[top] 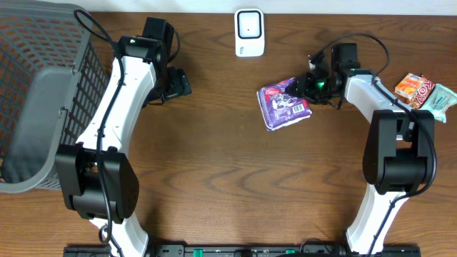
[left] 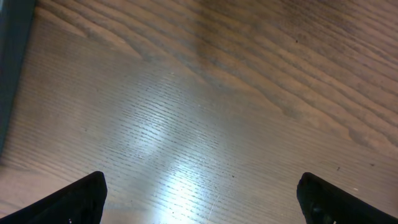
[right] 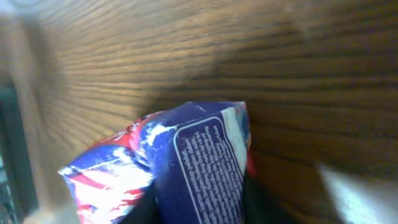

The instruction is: Scan the item barcode

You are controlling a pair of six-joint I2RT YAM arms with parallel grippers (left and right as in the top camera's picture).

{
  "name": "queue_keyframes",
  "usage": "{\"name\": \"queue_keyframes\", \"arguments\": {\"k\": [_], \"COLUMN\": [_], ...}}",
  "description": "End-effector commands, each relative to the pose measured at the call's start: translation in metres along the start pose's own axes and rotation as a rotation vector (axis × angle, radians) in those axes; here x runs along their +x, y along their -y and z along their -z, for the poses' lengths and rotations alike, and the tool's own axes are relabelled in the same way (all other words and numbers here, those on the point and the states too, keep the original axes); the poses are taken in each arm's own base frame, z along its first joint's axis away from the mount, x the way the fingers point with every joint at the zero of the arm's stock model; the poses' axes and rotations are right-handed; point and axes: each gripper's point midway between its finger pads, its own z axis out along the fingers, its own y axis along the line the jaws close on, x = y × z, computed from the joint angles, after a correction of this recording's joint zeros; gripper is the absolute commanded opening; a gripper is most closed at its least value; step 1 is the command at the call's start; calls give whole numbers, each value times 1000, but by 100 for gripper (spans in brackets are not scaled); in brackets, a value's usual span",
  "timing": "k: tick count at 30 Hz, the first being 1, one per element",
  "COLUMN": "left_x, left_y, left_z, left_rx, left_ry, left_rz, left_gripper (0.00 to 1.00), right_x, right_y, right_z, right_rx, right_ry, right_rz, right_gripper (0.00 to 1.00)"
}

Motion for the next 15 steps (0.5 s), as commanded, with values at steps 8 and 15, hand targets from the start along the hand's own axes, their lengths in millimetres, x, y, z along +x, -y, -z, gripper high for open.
{"name": "queue_keyframes", "arguments": {"k": [8, 15], "left_x": [-1, -1], "left_y": [-4, -4], "left_z": [4, 4], "left_rx": [-9, -9], "left_ry": [12, 12], "left_rz": [-1, -1], "left_gripper": [98, 98], "right_x": [-32, -38], "right_y": [-20, -13], "right_z": [72, 158], "right_rx": [175, 724], "right_ry": [161, 421], "right_rz": [-10, 7], "right_gripper": [1, 1]}}
